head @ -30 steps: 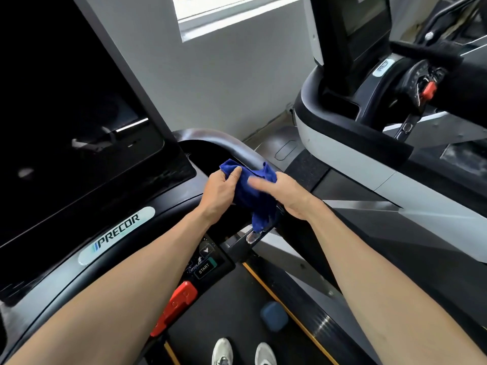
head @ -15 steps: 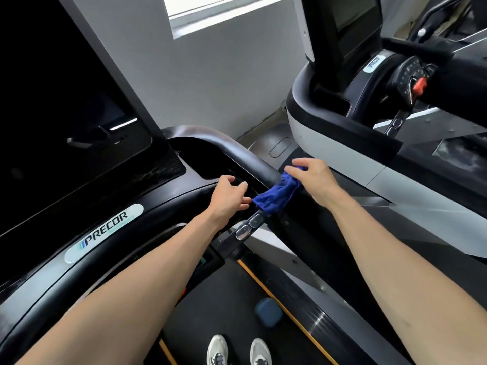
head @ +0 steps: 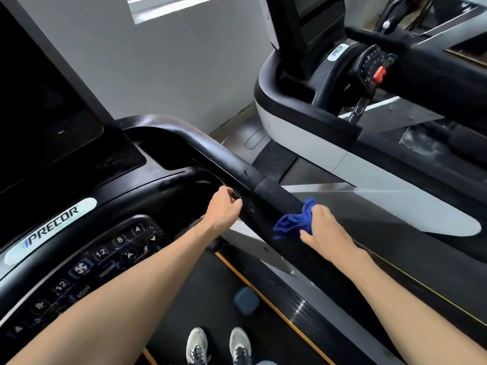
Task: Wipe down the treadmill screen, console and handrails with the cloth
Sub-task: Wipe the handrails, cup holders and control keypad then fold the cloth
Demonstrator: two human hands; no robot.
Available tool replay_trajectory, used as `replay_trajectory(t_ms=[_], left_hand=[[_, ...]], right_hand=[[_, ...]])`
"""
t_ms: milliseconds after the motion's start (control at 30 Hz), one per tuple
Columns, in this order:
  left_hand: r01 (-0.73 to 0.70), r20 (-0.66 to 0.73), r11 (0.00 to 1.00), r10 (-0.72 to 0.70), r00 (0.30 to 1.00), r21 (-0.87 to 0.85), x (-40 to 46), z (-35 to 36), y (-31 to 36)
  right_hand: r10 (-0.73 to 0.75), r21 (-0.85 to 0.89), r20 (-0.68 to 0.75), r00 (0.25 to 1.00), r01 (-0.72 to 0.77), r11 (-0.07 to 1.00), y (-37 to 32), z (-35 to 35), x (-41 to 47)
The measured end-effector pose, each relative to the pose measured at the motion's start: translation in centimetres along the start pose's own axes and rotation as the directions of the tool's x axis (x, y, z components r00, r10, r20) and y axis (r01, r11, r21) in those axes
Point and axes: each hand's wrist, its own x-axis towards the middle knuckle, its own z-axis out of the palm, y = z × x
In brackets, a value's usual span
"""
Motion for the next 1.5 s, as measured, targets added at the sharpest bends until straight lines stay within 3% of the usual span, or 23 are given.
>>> replay_trajectory(t_ms=[133,300,533,600,667,767,867,1067,1200,1333,1500], left_hand=[[-0.006,-0.072,0.984,0.019,0.997,0.179,0.4,-0.5,-1.3],[0.017,-0.123,0.941,0.026,0.992,0.339,0.0,-2.5,-3.9],[-0.169,-0.050,0.674,0.293,0.955,0.719,-2.5,-4.5,-8.3],[-0.211,-0.032,0.575,0.383,0.923,0.790,-3.9,-5.2,-9.0],[-0.226,-0.017,0.468,0.459,0.889,0.854,-5.5,-5.9,-9.3],[-0.180,-0.016,0.407,0.432,0.902,0.896,-7.2,-6.3,-10.3],[-0.178,0.020,0.368,0.393,0.919,0.913,-8.0,-6.1,-11.3],[-0.156,0.052,0.235,0.397,0.916,0.959,-9.4,-5.5,-11.6],[-0.169,0.085,0.218,0.348,0.934,0.961,-10.2,-5.5,-11.5],[-0.152,0.091,0.179,0.311,0.946,0.972,-11.3,-5.4,-12.0],[-0.141,0.095,0.146,0.284,0.954,0.979,-11.8,-4.5,-12.5]], right_hand=[[-0.104,-0.255,-0.067,0.992,0.083,0.963,-0.8,3.9,0.9],[-0.283,-0.360,-0.206,0.937,0.197,0.912,-2.7,5.3,5.0],[-0.554,-0.566,-0.116,0.824,0.403,0.719,-11.1,4.8,13.6],[-0.598,-0.554,-0.072,0.798,0.467,0.689,-14.4,4.0,16.6],[-0.660,-0.431,-0.055,0.749,0.578,0.693,-16.5,3.3,18.4],[-0.734,-0.258,-0.195,0.651,0.688,0.678,-17.1,3.6,18.4],[-0.739,-0.184,-0.259,0.622,0.719,0.670,-16.0,5.2,16.1],[-0.670,-0.071,-0.298,0.680,0.684,0.726,-14.0,7.8,11.7],[-0.394,0.171,-0.345,0.852,0.470,0.866,-14.6,8.3,6.1],[-0.215,0.347,-0.211,0.954,0.279,0.896,-16.5,8.2,1.5],[-0.048,0.597,0.059,0.997,0.003,0.802,-17.5,8.1,-2.9]])
